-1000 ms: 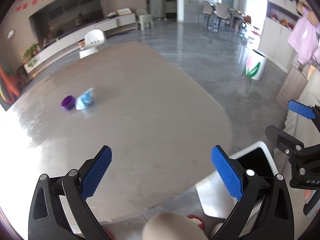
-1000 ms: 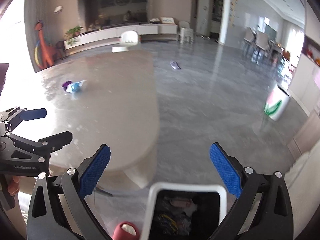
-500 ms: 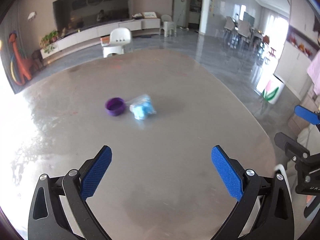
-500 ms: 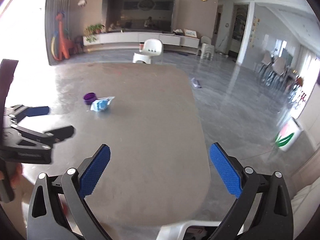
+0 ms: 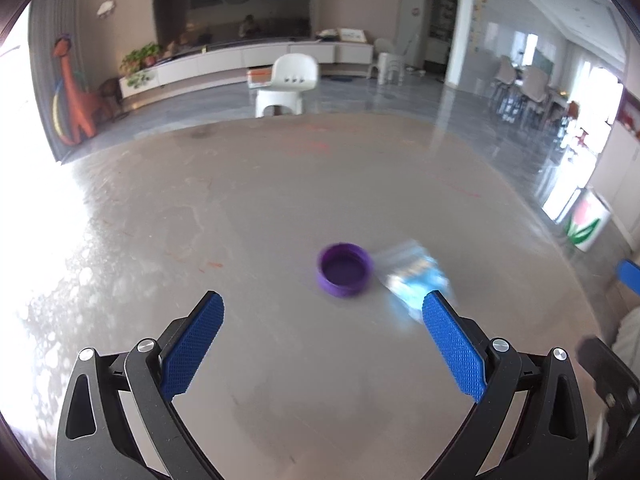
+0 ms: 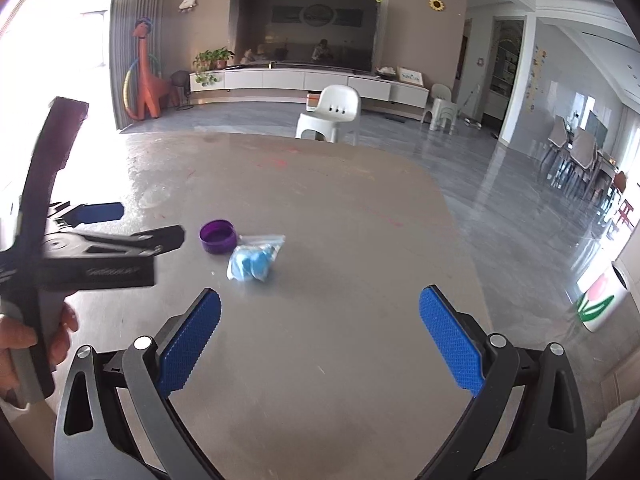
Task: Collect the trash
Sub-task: 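Move both tools back to the table toward the purple lid and zip bag, then grasp the purple lid with the left tool while the right tool grasps the blue zip bag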
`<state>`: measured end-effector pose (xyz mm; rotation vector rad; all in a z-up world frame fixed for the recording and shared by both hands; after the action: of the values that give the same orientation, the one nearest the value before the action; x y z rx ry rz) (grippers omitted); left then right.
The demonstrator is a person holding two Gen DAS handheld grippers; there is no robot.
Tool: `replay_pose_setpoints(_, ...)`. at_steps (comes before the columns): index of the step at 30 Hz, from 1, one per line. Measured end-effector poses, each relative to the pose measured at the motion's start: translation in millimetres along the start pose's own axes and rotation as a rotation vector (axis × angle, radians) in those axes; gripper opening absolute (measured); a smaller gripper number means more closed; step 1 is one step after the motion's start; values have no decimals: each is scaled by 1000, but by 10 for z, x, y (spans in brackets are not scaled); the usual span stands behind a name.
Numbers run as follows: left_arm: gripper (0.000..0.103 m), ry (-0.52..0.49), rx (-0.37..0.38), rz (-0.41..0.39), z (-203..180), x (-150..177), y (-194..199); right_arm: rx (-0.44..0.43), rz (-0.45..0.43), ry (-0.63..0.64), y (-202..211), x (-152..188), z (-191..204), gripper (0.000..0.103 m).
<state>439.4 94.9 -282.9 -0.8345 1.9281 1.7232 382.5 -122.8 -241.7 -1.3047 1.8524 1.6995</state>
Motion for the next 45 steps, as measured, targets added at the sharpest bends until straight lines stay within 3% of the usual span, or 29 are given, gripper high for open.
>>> replay_pose_setpoints(7, 98, 74, -28, 54, 259, -90, -489, -36, 10, 15, -373, -81, 166, 99)
replay_pose_setpoints(15, 96, 27, -28, 87, 221, -96, -697, -67, 29, 32, -710, -116, 296, 99)
replay_pose_setpoints(17, 74, 14, -23, 113, 209, -76, -763, -71, 31, 25, -769, -128, 306, 99)
replay_pose_setpoints(22, 51, -22, -4, 134, 187, -80, -858, -82, 32, 11, -832, -147, 300, 99)
replay_pose_setpoints(24, 29, -40, 23, 128, 135, -87, -843, -86, 35, 10, -828, -146, 286, 99)
replay_pose_setpoints(25, 6, -42, 53, 137, 96, -68, -832, -86, 37, 8, -835, -143, 285, 99)
replay_pose_setpoints(30, 6, -15, 65, 124, 118, -64, -722, -102, 52, -11, -836, -100, 283, 99)
replay_pose_setpoints(36, 6, -7, 76, 50, 190, -192, -493, -106, 81, 3, -908, -87, 350, 99)
replay_pose_setpoints(40, 6, 3, 80, 53, 189, -140, -435, -122, 126, 19, -1030, -52, 450, 89)
replay_pose_setpoints(45, 6, 2, 94, 42, 170, -131, -367, -140, 184, 37, -1146, 48, 585, 67)
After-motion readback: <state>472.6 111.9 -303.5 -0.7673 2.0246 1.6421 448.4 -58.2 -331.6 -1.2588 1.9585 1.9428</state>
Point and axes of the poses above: each gripper's, at about its wrist camera, not at the fingertips, and y roughly against the way its jaws point, z to its left, x to its underside, the point moved 9 cm from there along -y, roughly the way its jaws point, and after that the axes turned 11 degrees about y, right-handed, at the moved point
